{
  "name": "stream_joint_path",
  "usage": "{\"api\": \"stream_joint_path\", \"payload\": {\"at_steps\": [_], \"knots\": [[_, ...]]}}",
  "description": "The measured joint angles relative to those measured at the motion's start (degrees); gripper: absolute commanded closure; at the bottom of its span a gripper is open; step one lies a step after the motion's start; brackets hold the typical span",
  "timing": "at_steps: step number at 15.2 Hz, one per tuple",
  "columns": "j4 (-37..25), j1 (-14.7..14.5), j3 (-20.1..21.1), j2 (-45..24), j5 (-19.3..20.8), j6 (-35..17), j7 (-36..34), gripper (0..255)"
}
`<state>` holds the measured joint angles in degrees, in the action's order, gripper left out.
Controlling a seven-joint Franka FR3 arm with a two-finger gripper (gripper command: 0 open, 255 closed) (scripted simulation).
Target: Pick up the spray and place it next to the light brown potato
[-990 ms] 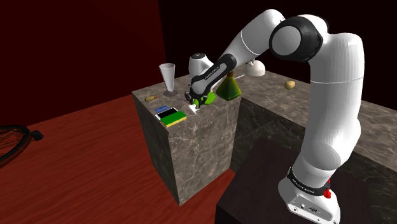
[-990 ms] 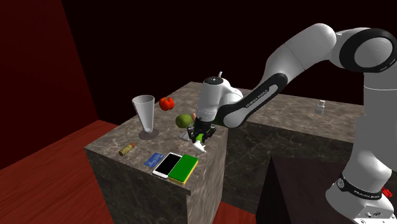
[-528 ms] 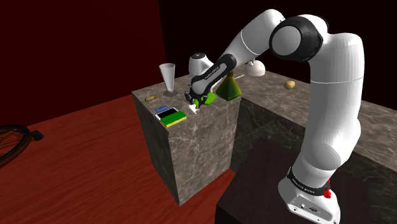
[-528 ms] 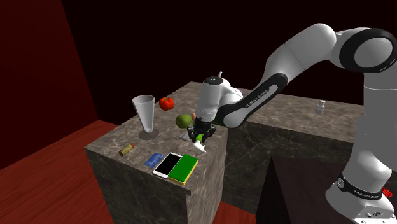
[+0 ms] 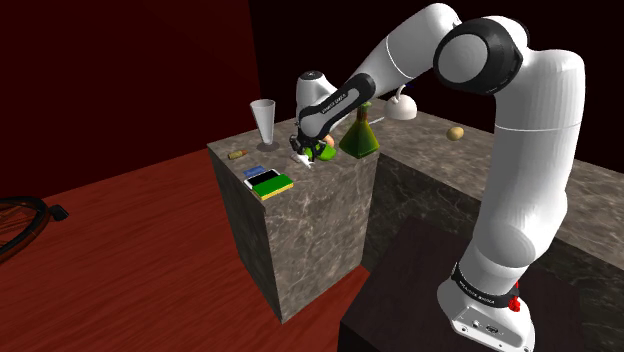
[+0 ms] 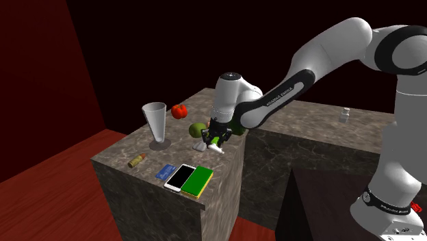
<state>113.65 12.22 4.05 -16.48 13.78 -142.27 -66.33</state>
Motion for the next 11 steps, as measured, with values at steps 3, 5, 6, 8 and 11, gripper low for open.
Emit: {"api": "stream_joint_path", "payload": {"at_steps": [3,5,6,8,11], "knots": [[-0.83,0.12,0.21,1.16,-0.58,1.95,0.63,255],[-1.18,0.15,0.35,2.08,-0.92,3.20,0.96,255],[-1.57,0.17,0.41,2.37,-1.09,3.87,1.14,255],[-2.22,0.20,0.53,3.20,-1.45,5.33,1.50,255],[-3.24,0.33,0.65,4.25,-1.99,7.34,2.18,255]]}}
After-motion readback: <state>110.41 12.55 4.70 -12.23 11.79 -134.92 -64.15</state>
